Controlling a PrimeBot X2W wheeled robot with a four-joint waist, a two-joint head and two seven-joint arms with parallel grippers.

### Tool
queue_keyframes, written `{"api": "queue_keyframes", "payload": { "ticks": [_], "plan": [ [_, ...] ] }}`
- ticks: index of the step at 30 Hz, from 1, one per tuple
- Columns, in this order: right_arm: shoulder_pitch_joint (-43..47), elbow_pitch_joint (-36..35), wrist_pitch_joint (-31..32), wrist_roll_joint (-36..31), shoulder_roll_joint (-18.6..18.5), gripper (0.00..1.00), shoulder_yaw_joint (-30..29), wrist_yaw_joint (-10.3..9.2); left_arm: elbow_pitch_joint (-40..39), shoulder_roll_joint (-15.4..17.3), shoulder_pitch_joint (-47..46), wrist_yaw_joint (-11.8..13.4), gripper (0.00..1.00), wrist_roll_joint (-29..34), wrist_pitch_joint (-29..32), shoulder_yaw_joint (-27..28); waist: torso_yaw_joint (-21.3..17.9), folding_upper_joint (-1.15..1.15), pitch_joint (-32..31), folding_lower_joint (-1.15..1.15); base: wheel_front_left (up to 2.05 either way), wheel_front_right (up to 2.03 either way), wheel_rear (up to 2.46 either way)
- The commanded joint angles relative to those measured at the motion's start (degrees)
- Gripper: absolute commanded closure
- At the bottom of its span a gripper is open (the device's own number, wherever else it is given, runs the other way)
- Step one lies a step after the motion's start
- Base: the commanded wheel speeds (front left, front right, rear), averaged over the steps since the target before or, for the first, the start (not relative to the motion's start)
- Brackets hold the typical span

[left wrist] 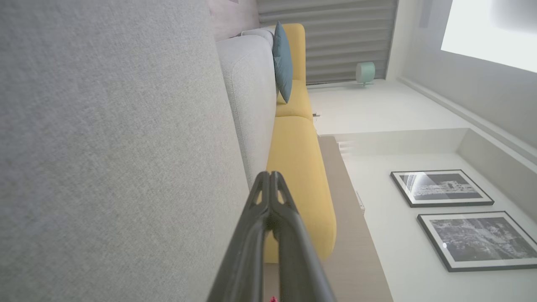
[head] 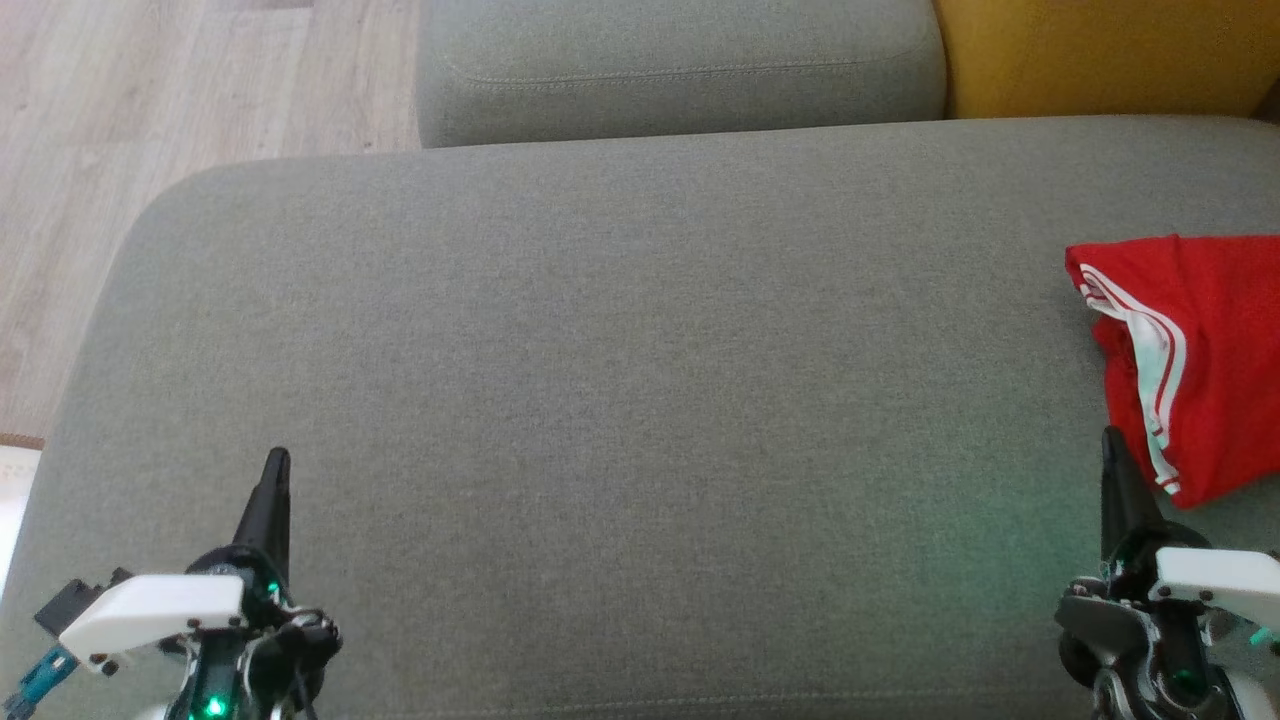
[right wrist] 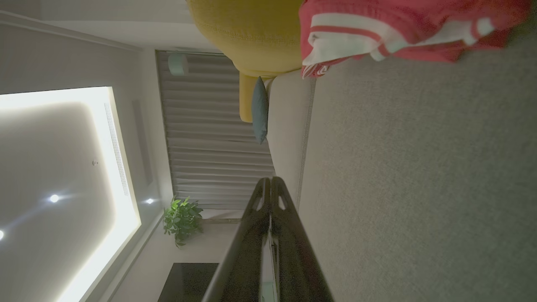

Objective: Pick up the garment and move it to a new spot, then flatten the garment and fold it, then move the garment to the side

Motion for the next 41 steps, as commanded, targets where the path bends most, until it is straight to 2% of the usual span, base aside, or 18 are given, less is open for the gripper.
{"api": "queue_keyframes", "payload": {
  "ticks": [1,7,41],
  "plan": [
    [-3.36,-1.42,-0.28,1.59,-1.19,1.00,0.99,0.37,-1.49,0.06,-3.77,-0.66,1.00,-1.29,0.54,2.59,0.01,0.00,0.01,0.00,0.00,0.00,0.00],
    [-4.18,-0.44,-0.20,5.09,-1.17,1.00,0.78,0.39,-1.06,-0.73,-4.17,-1.82,1.00,-4.27,1.42,4.12,0.05,0.00,0.11,0.00,0.00,0.00,0.00],
    [-4.23,-0.40,0.23,4.64,-0.79,1.00,0.24,0.39,-1.05,-1.07,-4.20,-1.82,1.00,-3.88,1.79,4.59,0.05,0.00,0.10,0.00,0.00,0.00,0.00]
  ]
}}
